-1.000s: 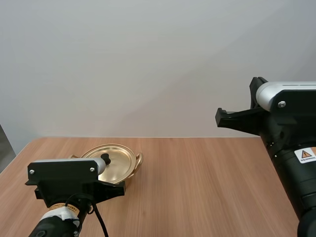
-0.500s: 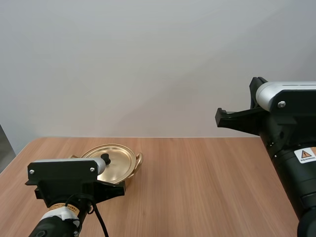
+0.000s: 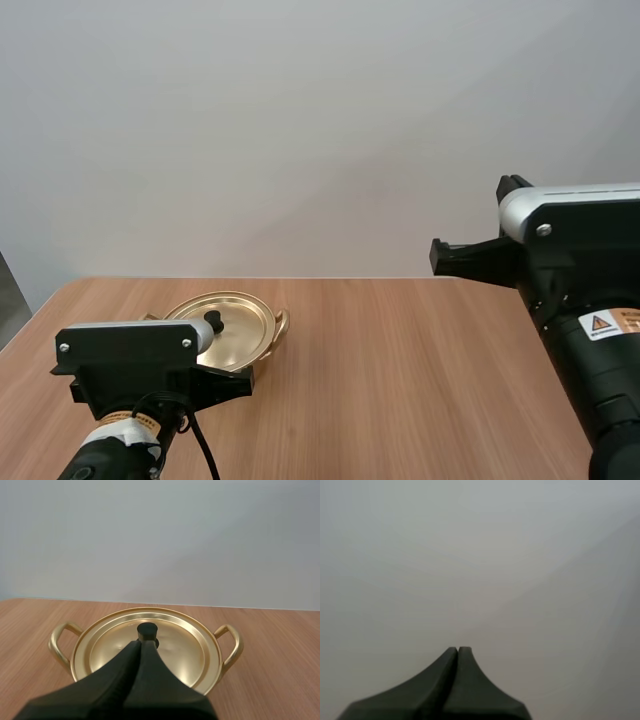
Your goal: Open the pot, put the car inside, and close it
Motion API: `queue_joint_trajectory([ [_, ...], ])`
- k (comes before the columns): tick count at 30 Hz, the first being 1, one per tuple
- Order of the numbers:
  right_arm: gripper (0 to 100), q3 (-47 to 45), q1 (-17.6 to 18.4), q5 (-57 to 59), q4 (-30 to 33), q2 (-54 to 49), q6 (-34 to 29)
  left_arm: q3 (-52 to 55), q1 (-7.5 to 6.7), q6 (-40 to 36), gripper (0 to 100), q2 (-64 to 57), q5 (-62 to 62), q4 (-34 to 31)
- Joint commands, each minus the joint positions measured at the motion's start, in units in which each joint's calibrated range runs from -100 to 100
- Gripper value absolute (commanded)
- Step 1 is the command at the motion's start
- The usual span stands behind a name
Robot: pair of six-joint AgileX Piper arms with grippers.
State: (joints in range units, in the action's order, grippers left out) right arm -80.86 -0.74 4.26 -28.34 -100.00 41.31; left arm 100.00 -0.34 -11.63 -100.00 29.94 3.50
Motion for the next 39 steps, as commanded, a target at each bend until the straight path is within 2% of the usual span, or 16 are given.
queue_joint_trajectory([
  [1,0,-3.1,0.0,-0.2,10.1,0.0,0.0,0.0,0.0,-0.1,0,0.0,-0.3,0.0],
  [3,0,-5.7,0.0,-0.2,15.4,0.0,0.0,0.0,0.0,-0.1,0,0.0,-0.3,0.0],
  [5,0,-8.0,0.0,-0.2,17.7,0.0,0.0,0.0,0.0,-0.1,0,0.0,-0.5,0.0],
  [15,0,-19.1,0.0,-0.2,19.2,0.0,0.0,0.0,0.0,-0.1,0,0.0,-0.5,0.0],
  [28,0,-19.1,0.0,-1.0,19.8,0.0,0.0,0.0,0.0,-0.1,0,0.0,-0.5,0.0],
  [31,0,-19.1,0.0,-0.5,22.7,0.0,-0.1,0.0,0.0,-0.1,0,0.0,-0.5,0.0],
  [35,0,-19.1,0.0,13.5,27.2,0.0,-6.6,0.0,0.0,-0.1,0,0.0,-0.5,0.0],
  [36,0,-19.1,0.0,22.6,28.3,0.0,-12.9,0.0,0.0,-0.1,0,0.0,-0.5,0.0],
  [39,0,-19.1,0.0,27.5,28.0,0.0,-19.0,0.0,0.0,-0.1,0,0.0,-0.5,0.0],
])
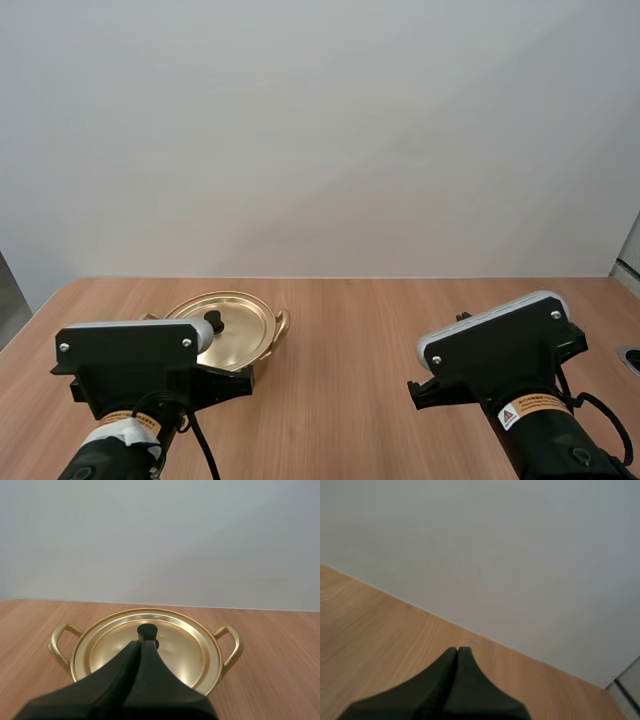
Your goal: Open the pot, put the car inside, and close it
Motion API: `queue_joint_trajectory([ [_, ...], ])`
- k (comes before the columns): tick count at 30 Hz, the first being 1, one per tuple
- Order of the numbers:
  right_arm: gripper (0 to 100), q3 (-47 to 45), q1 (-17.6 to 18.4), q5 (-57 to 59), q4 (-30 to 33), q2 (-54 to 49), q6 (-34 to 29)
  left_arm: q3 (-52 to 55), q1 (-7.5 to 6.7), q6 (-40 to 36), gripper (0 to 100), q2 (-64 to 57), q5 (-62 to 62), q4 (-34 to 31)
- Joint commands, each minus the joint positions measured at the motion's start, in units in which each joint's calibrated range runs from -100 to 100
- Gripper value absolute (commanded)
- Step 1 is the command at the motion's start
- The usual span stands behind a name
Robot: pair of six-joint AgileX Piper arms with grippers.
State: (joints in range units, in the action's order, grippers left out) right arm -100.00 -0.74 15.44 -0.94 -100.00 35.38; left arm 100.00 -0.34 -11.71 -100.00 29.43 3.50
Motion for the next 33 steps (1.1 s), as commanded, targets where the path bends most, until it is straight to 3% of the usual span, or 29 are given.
queue_joint_trajectory([
  [1,0,0.0,0.0,16.1,0.6,0.0,-15.8,0.0,0.0,0.0,0,0.0,0.0,0.0],
  [8,0,0.0,0.0,15.6,-1.0,0.0,-32.6,0.0,0.0,0.0,0,0.0,0.0,0.0],
  [13,0,0.0,0.0,15.6,0.9,0.0,-31.5,0.0,0.0,0.0,0,0.0,0.0,0.0],
  [20,0,0.0,0.0,15.6,0.3,0.0,-21.9,0.0,0.0,0.0,0,0.0,0.0,0.0],
  [33,0,0.0,0.0,15.6,0.0,0.0,-21.9,0.0,0.0,0.0,0,0.0,0.0,0.0],
])
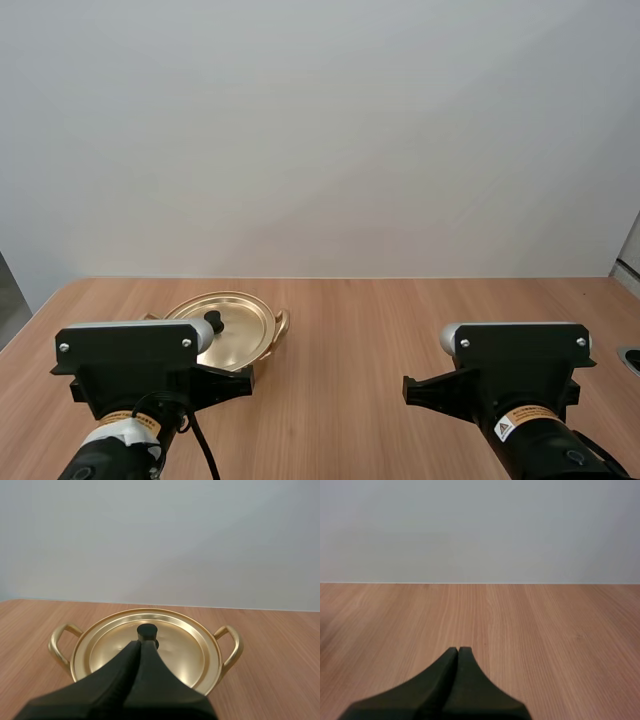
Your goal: Open the pot, put the car inside, and close it
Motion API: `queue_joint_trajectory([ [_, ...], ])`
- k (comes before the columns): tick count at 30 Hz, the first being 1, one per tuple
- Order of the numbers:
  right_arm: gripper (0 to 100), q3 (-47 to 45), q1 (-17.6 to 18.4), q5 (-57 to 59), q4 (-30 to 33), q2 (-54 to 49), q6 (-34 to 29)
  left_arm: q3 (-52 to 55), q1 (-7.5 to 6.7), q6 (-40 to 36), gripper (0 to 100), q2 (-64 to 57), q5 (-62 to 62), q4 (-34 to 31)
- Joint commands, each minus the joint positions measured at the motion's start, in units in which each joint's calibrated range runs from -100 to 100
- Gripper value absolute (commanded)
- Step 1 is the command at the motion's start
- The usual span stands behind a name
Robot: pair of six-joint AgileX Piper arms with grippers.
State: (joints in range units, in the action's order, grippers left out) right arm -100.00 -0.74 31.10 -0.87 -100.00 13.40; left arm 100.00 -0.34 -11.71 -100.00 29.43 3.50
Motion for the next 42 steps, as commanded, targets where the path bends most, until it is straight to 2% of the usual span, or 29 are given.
queue_joint_trajectory([
  [1,0,0.0,0.0,-0.1,-0.1,0.0,0.0,0.0,0.0,0.0,0,0.0,0.0,0.0],
  [42,0,0.0,0.8,0.3,-1.4,0.0,0.0,0.0,0.0,0.0,0,0.0,0.0,0.0],
])
